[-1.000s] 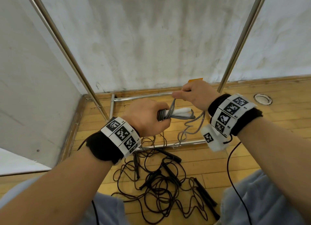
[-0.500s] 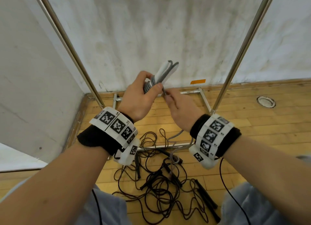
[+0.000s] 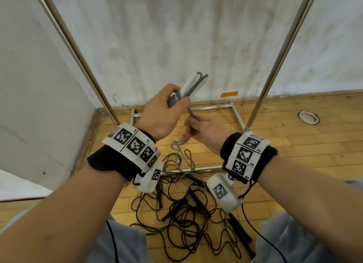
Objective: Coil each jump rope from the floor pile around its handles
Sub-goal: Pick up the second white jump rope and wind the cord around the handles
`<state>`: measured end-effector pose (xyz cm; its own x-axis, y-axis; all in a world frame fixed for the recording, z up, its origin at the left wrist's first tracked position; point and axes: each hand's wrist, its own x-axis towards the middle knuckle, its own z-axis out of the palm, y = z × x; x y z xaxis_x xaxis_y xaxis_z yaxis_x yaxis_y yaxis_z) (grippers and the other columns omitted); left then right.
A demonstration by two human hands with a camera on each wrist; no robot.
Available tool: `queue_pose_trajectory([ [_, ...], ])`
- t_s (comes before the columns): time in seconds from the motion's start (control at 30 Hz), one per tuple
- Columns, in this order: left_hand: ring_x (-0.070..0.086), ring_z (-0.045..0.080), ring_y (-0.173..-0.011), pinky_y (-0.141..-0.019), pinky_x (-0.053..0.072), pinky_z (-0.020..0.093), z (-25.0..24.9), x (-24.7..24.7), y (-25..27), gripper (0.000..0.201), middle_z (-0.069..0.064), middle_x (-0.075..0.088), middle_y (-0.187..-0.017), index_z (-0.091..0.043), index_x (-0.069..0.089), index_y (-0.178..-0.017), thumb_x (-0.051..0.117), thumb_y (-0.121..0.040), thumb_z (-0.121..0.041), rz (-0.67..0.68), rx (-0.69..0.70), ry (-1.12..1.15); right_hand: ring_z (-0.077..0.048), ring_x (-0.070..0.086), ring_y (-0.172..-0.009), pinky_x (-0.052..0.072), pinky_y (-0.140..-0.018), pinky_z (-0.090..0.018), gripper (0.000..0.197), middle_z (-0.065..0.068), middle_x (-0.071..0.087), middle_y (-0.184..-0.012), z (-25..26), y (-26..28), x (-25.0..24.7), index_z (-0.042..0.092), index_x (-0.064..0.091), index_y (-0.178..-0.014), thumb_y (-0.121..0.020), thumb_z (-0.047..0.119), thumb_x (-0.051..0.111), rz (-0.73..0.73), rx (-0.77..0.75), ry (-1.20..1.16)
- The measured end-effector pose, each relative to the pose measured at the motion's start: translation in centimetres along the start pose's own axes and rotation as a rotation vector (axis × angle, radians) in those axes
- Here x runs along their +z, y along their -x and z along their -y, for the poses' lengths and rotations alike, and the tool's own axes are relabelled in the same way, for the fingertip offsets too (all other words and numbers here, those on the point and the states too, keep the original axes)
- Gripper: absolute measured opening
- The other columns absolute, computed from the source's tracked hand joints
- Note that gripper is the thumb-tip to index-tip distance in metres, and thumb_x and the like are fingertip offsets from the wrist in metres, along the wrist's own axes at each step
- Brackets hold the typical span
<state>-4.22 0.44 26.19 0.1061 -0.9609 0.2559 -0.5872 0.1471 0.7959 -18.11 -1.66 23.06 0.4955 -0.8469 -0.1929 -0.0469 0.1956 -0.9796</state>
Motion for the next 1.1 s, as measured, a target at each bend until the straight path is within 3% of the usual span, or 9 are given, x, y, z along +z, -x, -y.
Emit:
queue_pose_trajectory([
  [0.07,0.055,0.018,-0.062,-0.056,0.045,0.032,0.7,-0.4,-0.3,0.016,-0.005,0.056,-0.069,-0.028,0.049,-0.103,0.054,-0.093,-0.039,-0.044,0.001,-0.122,-0.015,0.043,-0.053,0.047,-0.068,-0.035,0.026,0.001,0.040,-0.057,0.1,0.0,-0.2,0.010,0.054,-0.082,-0.100,0.011,0.036,-0.063,0.019,0.009],
  [0.17,0.054,0.015,-0.060,-0.053,0.038,0.029,1.7,-0.8,-0.4,0.025,-0.010,0.052,-0.067,-0.026,0.048,-0.110,0.053,-0.092,-0.043,-0.070,0.033,-0.348,-0.010,0.038,-0.052,0.034,-0.053,-0.025,0.021,0.007,0.043,-0.063,0.5,0.1,-0.6,0.017,0.057,-0.087,-0.099,0.023,0.041,-0.141,-0.112,0.515],
  [0.23,0.054,0.018,-0.062,-0.053,0.036,0.029,2.3,-1.0,-0.4,0.030,-0.013,0.049,-0.068,-0.025,0.046,-0.116,0.054,-0.093,-0.042,-0.028,0.068,-0.458,-0.008,0.041,-0.057,0.028,-0.052,-0.024,0.019,0.008,0.045,-0.065,0.7,0.2,-0.7,0.018,0.054,-0.082,-0.097,0.027,0.046,-0.140,-0.203,0.826],
  [0.37,0.049,0.015,-0.062,-0.053,0.034,0.028,3.0,-0.9,-0.3,0.036,-0.010,0.050,-0.077,-0.031,0.041,-0.125,0.052,-0.093,-0.041,0.073,0.067,-0.619,-0.006,0.038,-0.058,0.024,-0.051,-0.023,0.028,0.007,0.042,-0.063,1.3,0.3,-1.4,0.020,0.045,-0.070,-0.096,0.028,0.047,-0.163,-0.221,1.065],
  [0.57,0.040,0.004,-0.055,-0.046,0.026,0.025,3.6,0.3,-0.3,0.026,-0.014,0.040,-0.067,-0.025,0.043,-0.114,0.050,-0.094,-0.041,0.085,0.004,-0.661,-0.011,0.042,-0.061,0.032,-0.059,-0.028,0.026,0.006,0.044,-0.067,1.9,1.0,-0.6,0.018,0.047,-0.082,-0.100,0.034,0.036,-0.014,-0.195,1.331],
  [0.83,0.047,0.008,-0.062,-0.049,0.031,0.026,3.7,1.0,0.2,0.019,-0.010,0.054,-0.079,-0.029,0.046,-0.109,0.052,-0.094,-0.039,0.237,-0.070,-0.740,-0.012,0.047,-0.063,0.033,-0.054,-0.023,0.026,0.001,0.056,-0.077,3.0,1.5,-2.2,0.014,0.060,-0.100,-0.099,0.028,0.039,0.019,-0.327,1.416],
  [0.93,0.056,0.012,-0.076,-0.060,0.042,0.028,2.7,1.9,1.2,0.025,-0.011,0.061,-0.092,-0.034,0.050,-0.116,0.054,-0.092,-0.040,0.353,0.036,-0.698,-0.014,0.048,-0.071,0.034,-0.063,-0.025,0.025,-0.001,0.060,-0.086,3.1,1.5,-2.7,0.015,0.061,-0.100,-0.100,0.026,0.039,-0.012,-0.474,1.474],
  [1.0,0.058,0.015,-0.076,-0.065,0.048,0.031,2.3,2.4,1.8,0.032,-0.012,0.060,-0.088,-0.035,0.049,-0.121,0.055,-0.090,-0.042,0.381,0.147,-0.677,-0.015,0.052,-0.074,0.032,-0.065,-0.024,0.026,0.002,0.058,-0.080,3.1,1.4,-3.2,0.015,0.061,-0.090,-0.099,0.027,0.040,-0.048,-0.509,1.407],
  [1.1,0.059,0.013,-0.068,-0.061,0.048,0.029,1.7,2.3,2.2,0.037,-0.011,0.062,-0.076,-0.033,0.057,-0.111,0.060,-0.081,-0.055,0.381,0.212,-0.578,-0.009,0.049,-0.066,0.032,-0.059,-0.022,0.026,0.008,0.053,-0.071,3.2,1.1,-3.5,0.016,0.064,-0.083,-0.096,0.029,0.046,-0.071,-0.451,1.179],
])
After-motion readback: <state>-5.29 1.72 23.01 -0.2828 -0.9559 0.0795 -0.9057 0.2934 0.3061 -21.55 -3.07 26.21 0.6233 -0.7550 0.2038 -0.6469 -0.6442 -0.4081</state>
